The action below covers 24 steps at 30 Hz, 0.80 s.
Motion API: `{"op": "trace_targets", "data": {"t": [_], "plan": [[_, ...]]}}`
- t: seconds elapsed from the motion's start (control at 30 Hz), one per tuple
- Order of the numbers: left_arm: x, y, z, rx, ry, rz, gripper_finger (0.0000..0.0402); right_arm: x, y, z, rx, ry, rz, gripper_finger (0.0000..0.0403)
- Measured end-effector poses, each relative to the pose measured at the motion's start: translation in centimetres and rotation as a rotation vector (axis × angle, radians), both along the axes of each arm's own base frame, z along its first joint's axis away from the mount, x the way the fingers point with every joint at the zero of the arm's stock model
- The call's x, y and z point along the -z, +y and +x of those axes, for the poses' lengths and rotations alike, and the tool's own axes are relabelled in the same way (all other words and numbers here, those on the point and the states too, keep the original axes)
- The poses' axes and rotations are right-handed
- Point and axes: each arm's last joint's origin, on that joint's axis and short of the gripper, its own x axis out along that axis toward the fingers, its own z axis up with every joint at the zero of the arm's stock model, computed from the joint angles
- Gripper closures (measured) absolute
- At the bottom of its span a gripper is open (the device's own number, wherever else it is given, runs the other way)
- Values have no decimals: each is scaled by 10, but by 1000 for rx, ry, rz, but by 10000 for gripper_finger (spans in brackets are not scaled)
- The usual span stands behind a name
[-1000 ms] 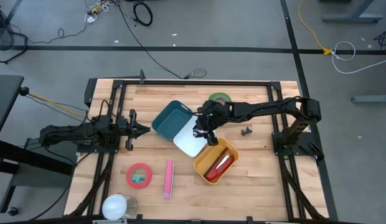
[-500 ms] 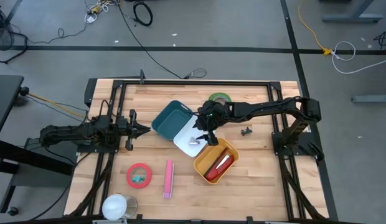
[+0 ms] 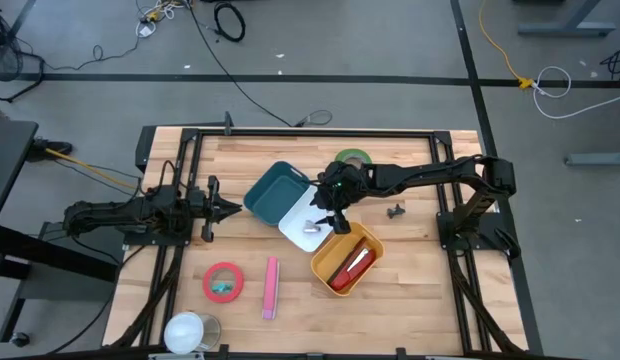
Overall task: Pick and place Stapler, Stapler remover, tape
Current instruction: Put the black staple remover into the white bin
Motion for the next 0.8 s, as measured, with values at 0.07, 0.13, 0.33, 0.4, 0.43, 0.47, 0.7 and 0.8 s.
{"op": "trace_targets", "data": {"t": [0.07, 0.13, 0.33, 0.4, 0.43, 0.47, 0.7, 0.8], "plan": [[0, 0, 0, 0, 0, 0, 365, -1, 0, -2, 1, 8, 0, 119], [0, 0, 0, 0, 0, 0, 365, -4, 0, -4, 2, 10, 0, 119], [0, 0, 0, 0, 0, 0, 365, -19, -7, -14, 50, -6, -30, 119], [0, 0, 0, 0, 0, 0, 365, -25, -12, -19, 79, -8, -45, 119], [0, 0, 0, 0, 0, 0, 365, -28, -14, -22, 91, -7, -50, 119], [0, 0, 0, 0, 0, 0, 365, -30, -16, -25, 102, -2, -54, 119], [0, 0, 0, 0, -1, 0, 365, -45, -24, -46, 144, 47, -59, 119], [0, 0, 0, 0, -1, 0, 365, -48, -24, -54, 148, 79, -54, 119]]}}
